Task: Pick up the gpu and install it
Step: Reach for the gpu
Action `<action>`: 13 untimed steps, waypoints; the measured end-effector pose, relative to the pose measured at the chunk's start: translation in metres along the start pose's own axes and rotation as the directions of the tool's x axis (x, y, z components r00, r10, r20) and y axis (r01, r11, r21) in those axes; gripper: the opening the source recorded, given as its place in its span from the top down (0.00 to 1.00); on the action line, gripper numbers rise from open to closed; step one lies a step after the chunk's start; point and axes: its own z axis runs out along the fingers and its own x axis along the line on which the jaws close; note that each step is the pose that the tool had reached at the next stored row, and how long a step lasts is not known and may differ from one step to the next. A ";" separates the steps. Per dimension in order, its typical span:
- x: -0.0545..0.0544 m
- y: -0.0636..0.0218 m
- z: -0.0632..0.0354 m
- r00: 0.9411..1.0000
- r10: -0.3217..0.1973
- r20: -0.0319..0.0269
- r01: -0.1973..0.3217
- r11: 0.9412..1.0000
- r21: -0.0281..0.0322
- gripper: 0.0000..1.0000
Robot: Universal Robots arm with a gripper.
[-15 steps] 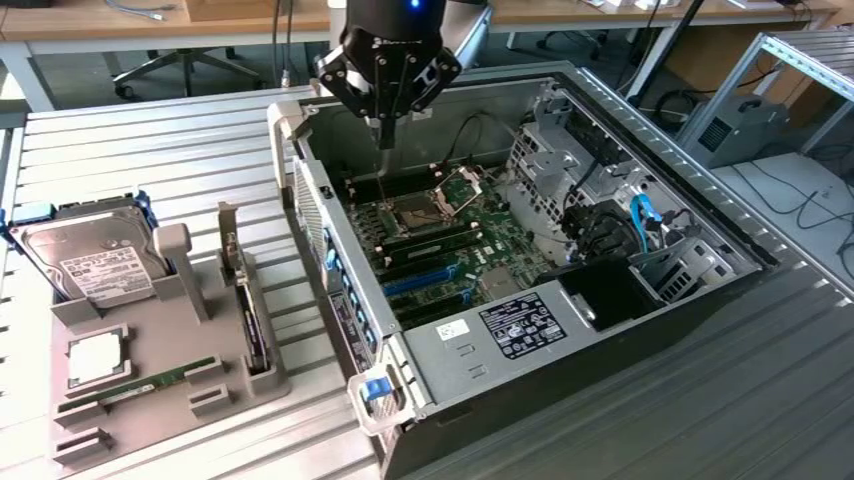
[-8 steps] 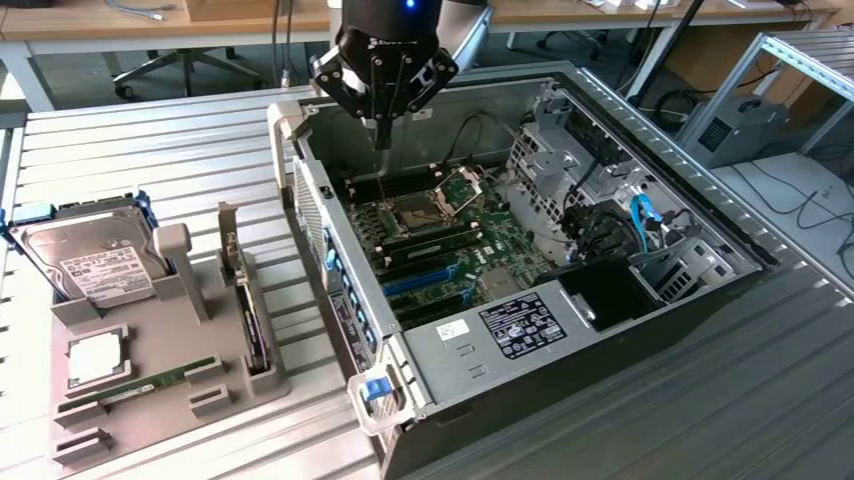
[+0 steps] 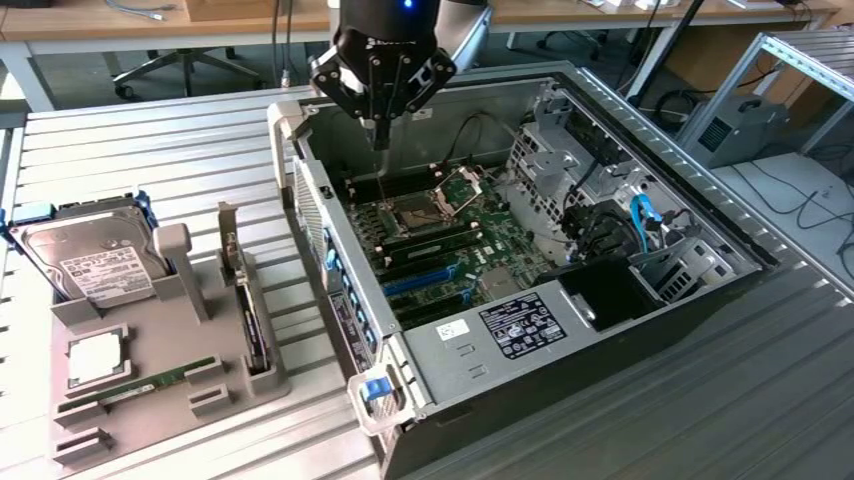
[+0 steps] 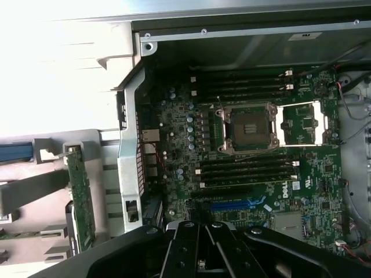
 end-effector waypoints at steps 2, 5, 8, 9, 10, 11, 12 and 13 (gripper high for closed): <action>0.000 0.0000 0.0000 1.000 0.000 0.000 0.000 1.000 0.000 0.89; 0.001 -0.0001 0.0000 1.000 0.000 0.000 0.000 1.000 0.000 0.89; 0.002 -0.0002 0.0000 1.000 0.000 0.000 0.000 1.000 0.000 0.89; 0.002 -0.0004 0.0000 1.000 0.000 0.000 0.000 1.000 0.000 0.89; 0.002 -0.0005 0.0000 1.000 0.000 0.000 0.000 1.000 0.000 0.89; 0.003 -0.0005 0.0000 1.000 0.000 0.000 0.000 1.000 0.000 0.89; 0.003 -0.0006 0.0000 1.000 0.000 0.000 0.000 1.000 0.000 0.89; 0.003 -0.0006 0.0000 1.000 0.000 0.000 0.000 1.000 0.000 0.89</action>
